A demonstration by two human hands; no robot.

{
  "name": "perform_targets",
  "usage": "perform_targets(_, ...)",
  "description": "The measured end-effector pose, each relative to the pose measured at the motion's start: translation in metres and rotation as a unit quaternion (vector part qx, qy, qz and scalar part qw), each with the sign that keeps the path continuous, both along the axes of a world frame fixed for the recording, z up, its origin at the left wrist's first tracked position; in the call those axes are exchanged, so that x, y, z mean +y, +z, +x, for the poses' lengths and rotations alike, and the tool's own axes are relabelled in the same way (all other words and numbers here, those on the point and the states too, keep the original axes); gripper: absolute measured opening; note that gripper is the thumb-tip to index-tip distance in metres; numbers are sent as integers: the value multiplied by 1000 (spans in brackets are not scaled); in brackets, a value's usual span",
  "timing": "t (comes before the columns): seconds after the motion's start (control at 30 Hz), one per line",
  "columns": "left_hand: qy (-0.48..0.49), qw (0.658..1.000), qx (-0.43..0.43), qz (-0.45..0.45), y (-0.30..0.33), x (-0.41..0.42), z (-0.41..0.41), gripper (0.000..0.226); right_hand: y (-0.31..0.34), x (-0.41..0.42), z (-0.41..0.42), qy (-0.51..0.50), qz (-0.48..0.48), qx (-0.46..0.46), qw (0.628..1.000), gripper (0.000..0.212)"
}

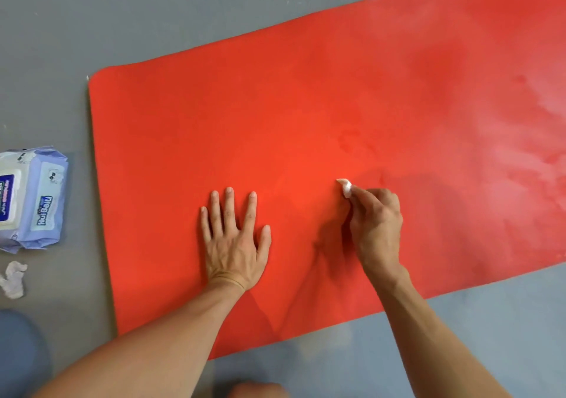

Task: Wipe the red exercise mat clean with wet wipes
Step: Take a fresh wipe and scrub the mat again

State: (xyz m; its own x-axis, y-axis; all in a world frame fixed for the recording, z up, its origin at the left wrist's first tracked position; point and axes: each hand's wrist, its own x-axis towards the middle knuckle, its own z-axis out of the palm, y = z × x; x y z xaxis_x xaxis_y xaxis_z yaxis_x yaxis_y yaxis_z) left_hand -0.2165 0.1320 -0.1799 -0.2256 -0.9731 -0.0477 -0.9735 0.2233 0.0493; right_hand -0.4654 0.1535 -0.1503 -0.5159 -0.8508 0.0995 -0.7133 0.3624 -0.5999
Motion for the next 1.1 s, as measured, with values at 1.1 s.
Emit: perform_targets(1.1,-105,968,-88,210,43,4,12,83,26,143,134,148,108,-152,971,21)
